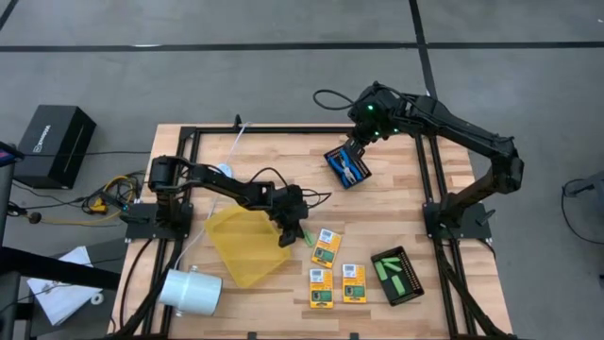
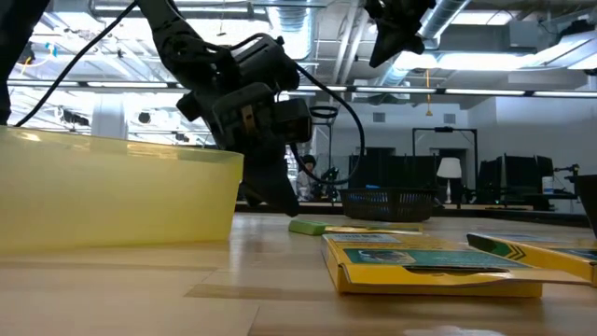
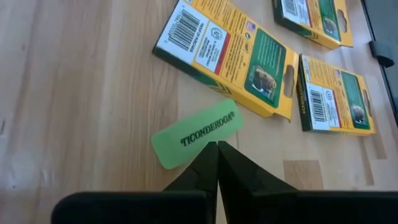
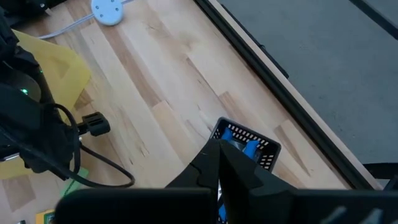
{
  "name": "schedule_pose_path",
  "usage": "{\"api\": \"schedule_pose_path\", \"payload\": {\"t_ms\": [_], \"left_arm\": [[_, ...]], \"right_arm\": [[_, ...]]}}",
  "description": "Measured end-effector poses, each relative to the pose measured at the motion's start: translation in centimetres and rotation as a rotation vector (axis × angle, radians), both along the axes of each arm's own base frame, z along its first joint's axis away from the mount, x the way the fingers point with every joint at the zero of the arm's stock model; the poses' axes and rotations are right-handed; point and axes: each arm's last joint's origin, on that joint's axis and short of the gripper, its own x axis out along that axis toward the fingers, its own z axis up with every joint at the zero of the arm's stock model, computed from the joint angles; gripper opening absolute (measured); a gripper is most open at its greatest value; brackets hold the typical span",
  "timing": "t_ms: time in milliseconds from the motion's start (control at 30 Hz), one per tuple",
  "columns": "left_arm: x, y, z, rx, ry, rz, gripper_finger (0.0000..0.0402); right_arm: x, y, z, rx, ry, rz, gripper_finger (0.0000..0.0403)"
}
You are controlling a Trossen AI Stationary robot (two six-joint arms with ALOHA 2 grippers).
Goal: Pick & Place School Supplies
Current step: Put the green eraser into the bottom black bin
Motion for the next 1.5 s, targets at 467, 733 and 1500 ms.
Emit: {"api": "schedule_pose_path", "payload": {"t_ms": [467,733,1500], "left_arm": [[0.3,0.3,-0.1,0.000,-0.027,0.014,0.0001],[0.6,0.4,-1.2,-0.037,-0.009,0.017,0.0001],[-0.9,-1.7,-2.4,-0.110,0.061,-0.058,0.0001]], "right_arm": [[0.0,0.0,0.0,0.002,-0.001,0.002,0.0000],[0.0,0.1,0.0,0.019,-0.009,0.017,0.0000],[-0.4,-0.3,-0.2,0.008,0.032,0.031,0.0000]]}}
